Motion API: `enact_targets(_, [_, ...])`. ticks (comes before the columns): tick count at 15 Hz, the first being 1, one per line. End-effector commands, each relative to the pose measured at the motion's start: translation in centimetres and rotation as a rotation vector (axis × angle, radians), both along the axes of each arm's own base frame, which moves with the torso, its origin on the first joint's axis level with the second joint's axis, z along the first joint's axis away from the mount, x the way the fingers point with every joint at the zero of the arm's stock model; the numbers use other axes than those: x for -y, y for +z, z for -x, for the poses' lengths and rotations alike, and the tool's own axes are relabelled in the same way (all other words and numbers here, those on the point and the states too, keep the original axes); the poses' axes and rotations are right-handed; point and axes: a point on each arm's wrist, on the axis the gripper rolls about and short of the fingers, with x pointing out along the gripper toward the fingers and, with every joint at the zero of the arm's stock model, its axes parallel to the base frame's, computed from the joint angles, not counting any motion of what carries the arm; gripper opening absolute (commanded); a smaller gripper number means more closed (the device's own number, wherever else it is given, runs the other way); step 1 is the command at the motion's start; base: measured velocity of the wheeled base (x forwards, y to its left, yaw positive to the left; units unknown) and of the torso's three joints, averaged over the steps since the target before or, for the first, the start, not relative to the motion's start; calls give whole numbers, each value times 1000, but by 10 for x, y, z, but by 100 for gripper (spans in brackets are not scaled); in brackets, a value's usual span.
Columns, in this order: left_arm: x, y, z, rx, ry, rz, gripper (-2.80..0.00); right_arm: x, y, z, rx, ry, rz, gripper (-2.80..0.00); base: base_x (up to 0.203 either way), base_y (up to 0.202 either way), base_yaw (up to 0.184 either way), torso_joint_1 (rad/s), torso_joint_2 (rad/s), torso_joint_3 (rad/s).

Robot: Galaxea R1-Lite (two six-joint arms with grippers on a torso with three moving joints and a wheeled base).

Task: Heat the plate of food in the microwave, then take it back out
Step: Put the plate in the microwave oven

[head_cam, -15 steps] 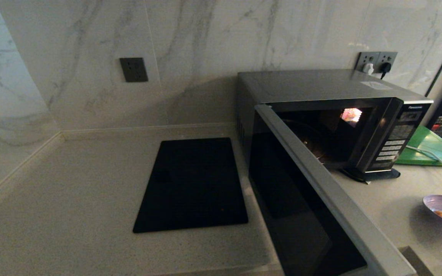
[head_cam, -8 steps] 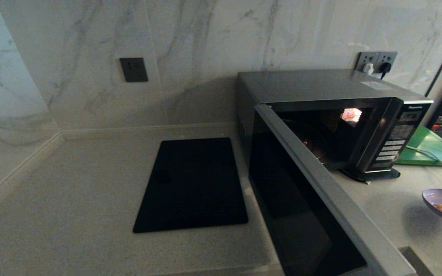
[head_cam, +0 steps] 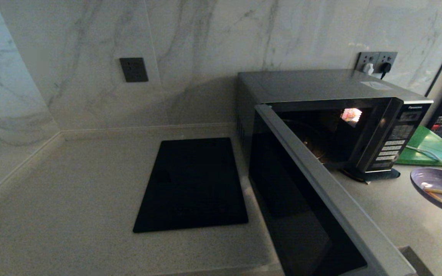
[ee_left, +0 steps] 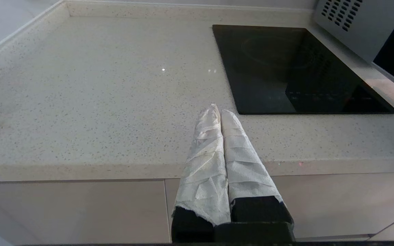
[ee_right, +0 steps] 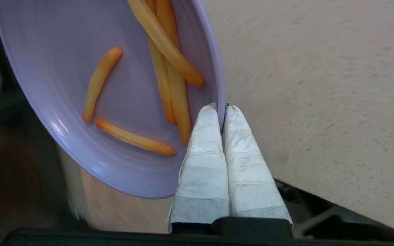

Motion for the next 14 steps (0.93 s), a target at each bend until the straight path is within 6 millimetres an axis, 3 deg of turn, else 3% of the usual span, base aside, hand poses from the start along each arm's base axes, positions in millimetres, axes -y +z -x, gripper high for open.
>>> enact_targets(1, [0, 0, 0, -1, 1, 1, -280, -12, 11, 9, 50, 79, 15, -280, 0, 0, 0, 0, 0, 0])
enact_targets(4, [0, 0, 0, -1, 1, 1, -280, -23, 17, 13, 100, 180, 16, -280, 0, 0, 0, 0, 0, 0])
enact_targets(7, [0, 0, 0, -1, 1, 1, -280, -41, 24, 6, 141, 301, 4, -280, 0, 0, 0, 0, 0, 0])
enact_targets(14, [0, 0, 0, -1, 1, 1, -280, -106, 34, -27, 154, 548, -22, -280, 0, 0, 0, 0, 0, 0])
